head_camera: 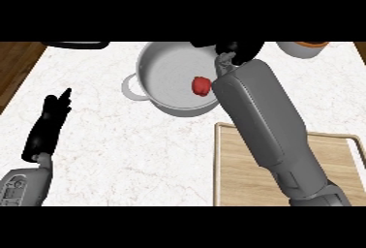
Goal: Pick the bell pepper from the tray and place it in the pot
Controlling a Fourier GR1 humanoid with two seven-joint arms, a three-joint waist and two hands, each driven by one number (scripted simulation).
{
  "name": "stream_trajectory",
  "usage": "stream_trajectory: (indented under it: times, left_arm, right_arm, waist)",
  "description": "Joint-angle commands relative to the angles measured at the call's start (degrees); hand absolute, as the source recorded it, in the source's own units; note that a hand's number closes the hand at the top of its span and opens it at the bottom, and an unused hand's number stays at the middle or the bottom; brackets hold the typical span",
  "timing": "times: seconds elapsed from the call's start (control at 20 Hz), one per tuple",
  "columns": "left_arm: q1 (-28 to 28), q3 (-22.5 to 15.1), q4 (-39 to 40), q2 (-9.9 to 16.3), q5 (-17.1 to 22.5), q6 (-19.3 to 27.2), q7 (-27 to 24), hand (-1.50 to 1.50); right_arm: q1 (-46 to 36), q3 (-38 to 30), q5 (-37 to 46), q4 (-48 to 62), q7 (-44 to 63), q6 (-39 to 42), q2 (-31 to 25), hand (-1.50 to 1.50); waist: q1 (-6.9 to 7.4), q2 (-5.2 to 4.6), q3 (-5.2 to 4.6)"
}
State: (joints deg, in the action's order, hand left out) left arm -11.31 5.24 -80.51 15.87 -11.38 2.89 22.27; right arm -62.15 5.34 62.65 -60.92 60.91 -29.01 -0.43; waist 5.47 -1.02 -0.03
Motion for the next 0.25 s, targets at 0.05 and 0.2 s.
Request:
stream_trajectory:
  times: [0.05,0.2]
  left_arm:
    - [3.65,1.58,0.12,0.77,0.70,-0.12,-1.58,0.00]
    - [3.72,0.37,-1.49,-0.29,-0.61,1.10,-0.03,0.00]
  right_arm:
    - [1.77,0.80,4.59,-0.25,8.54,-17.57,0.41,-1.50]
    - [3.78,0.93,7.11,-2.07,11.66,-20.94,0.41,-1.50]
  waist:
    - [-1.84,0.78,-0.04]
    - [-3.18,1.32,-0.01]
